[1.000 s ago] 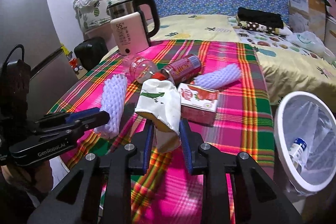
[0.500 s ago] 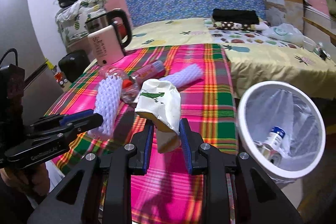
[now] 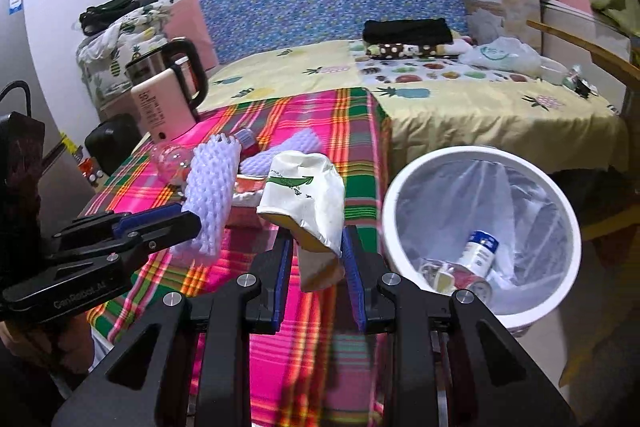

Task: Collect trash
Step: 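Carry the foam sleeve and paper bag in both tools over the trash bin, then open both tools to drop the foam sleeve and paper bag into the bin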

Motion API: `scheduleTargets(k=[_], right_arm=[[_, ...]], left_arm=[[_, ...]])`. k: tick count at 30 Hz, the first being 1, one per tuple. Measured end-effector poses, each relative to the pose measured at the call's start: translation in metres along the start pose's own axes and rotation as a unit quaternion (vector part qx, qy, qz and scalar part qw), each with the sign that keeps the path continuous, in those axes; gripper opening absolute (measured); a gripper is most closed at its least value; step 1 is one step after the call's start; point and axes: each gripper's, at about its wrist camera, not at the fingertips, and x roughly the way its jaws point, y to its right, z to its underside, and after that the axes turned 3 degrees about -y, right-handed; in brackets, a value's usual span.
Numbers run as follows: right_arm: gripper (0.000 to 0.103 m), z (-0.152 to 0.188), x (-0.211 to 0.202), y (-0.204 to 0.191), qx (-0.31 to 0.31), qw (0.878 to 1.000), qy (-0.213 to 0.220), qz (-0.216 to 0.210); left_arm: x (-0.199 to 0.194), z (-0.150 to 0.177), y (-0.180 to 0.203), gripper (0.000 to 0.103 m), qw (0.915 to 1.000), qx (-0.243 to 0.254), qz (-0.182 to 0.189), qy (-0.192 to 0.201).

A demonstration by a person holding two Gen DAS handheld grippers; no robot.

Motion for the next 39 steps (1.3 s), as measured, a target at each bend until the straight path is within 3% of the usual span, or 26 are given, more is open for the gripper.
scheduleTargets(k=[25,39], right_arm=[[0.026,0.01,-0.02,0.082,0.082,0.992,0.006,0.094],[0.028,0.018,-0.008,0.109,0.116,0.986,-0.025,0.115]], left_arm=[[0.056,-0.028,0.077,0.024,0.9942,0.066,0.083,-0.02],[0.099,-0.032,0.096,0.026,0.9906,0.076,0.1,-0.055]])
